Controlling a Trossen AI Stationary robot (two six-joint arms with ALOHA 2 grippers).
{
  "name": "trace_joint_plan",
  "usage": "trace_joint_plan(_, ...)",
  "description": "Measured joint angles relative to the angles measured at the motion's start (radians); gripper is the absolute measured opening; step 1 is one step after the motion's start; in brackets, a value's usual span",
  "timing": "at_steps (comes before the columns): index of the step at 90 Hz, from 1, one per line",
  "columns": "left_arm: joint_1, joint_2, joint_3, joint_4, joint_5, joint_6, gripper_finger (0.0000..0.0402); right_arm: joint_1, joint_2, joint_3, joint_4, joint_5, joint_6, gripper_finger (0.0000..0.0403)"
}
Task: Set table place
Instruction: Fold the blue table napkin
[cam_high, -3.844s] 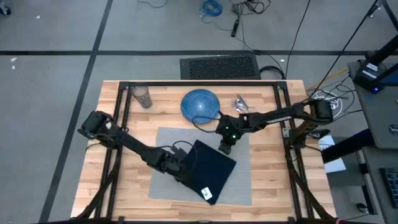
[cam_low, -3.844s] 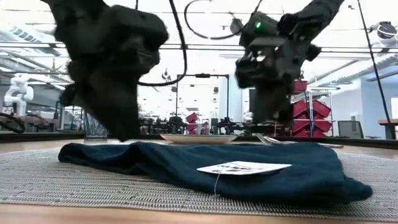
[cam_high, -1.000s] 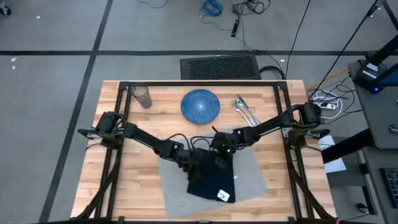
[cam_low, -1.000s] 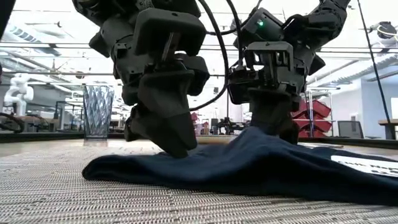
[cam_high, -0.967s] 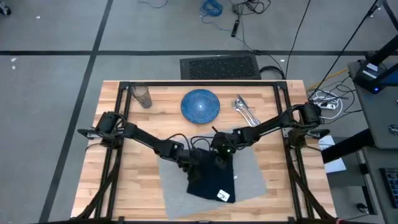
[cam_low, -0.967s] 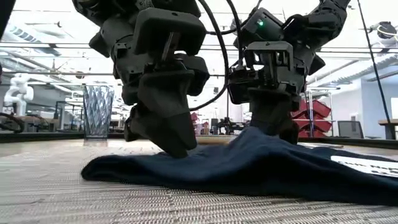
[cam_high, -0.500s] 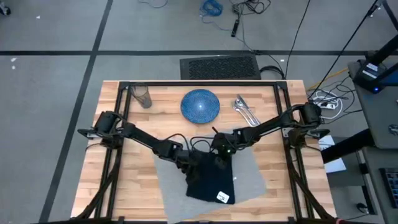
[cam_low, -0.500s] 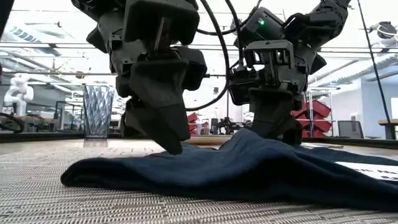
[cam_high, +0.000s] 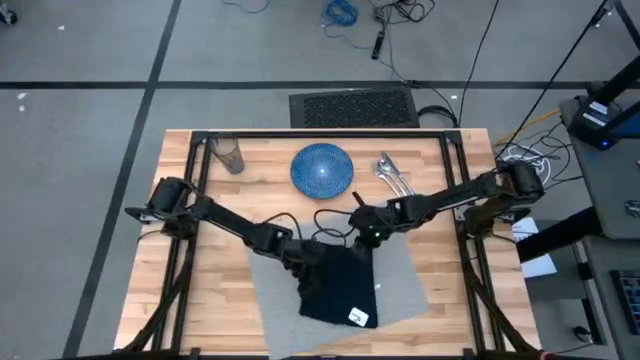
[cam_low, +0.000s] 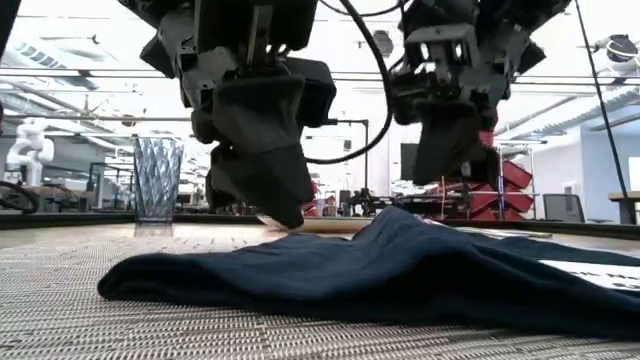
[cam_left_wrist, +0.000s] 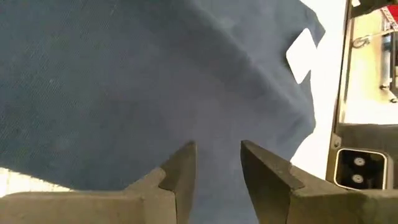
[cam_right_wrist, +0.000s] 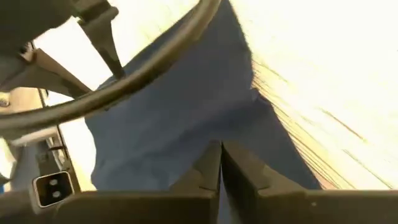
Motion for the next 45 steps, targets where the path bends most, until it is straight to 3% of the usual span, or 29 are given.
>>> trace_joint_plan(11,0.015,-0.030,0.010,-0.006,-0.036,-0.050,0.0111,0.043,-0.099,0.000,-0.159,0.103,0.004,0.0000)
trace_joint_plan(25,0.045,-0.041,0.087,-0.057,-0.174,-0.160,0.0098,0.106,-0.184,0.000,-0.358,0.229,0.018,0.0000)
trace_joint_plan(35,0.065,-0.026,0.221,-0.224,-0.318,-0.178,0.0064,0.148,-0.219,-0.003,-0.427,0.286,0.021,0.0000)
trace_joint_plan(45,0.085,0.003,0.379,-0.511,-0.514,-0.262,0.0017,0.180,-0.253,-0.034,-0.425,0.292,0.023,0.0000)
